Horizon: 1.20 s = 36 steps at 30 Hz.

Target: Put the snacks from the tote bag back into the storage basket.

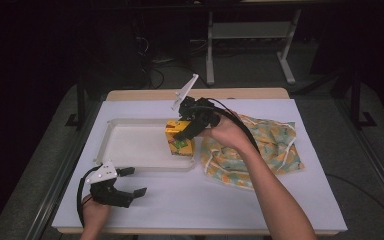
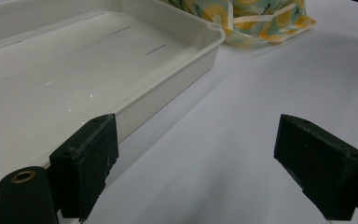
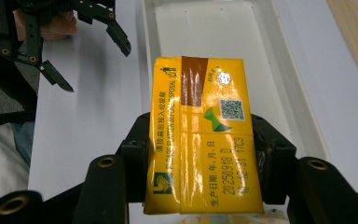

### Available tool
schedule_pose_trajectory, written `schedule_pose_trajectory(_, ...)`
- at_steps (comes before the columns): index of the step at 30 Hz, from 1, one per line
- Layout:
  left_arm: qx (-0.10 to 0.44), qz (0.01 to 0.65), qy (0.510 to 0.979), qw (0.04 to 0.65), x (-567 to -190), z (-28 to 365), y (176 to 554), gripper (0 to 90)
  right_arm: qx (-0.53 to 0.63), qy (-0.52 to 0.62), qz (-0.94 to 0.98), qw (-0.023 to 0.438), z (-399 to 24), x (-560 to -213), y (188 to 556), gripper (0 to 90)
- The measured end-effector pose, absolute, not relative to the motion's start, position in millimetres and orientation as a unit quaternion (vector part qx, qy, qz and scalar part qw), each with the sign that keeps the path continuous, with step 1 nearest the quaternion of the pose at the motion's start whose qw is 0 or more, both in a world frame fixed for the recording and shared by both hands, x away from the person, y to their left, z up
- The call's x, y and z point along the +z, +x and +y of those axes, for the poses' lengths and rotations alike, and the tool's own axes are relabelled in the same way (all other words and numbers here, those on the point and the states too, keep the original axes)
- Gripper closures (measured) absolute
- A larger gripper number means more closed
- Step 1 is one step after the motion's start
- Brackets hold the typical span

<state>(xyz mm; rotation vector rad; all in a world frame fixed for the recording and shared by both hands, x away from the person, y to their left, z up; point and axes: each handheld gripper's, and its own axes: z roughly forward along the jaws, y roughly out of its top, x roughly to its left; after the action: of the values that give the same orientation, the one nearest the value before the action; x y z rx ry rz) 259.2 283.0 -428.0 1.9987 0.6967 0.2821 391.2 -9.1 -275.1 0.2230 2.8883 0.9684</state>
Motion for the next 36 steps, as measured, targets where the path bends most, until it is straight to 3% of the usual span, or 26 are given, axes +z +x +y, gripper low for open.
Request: schedule_pose_trajectory(36,0.114,0.292,0.816,0.485,-427.6,285.2,258.1,13.5,0.309,0.056,0.949,0.029,24.3,-299.7,402.8,48.7)
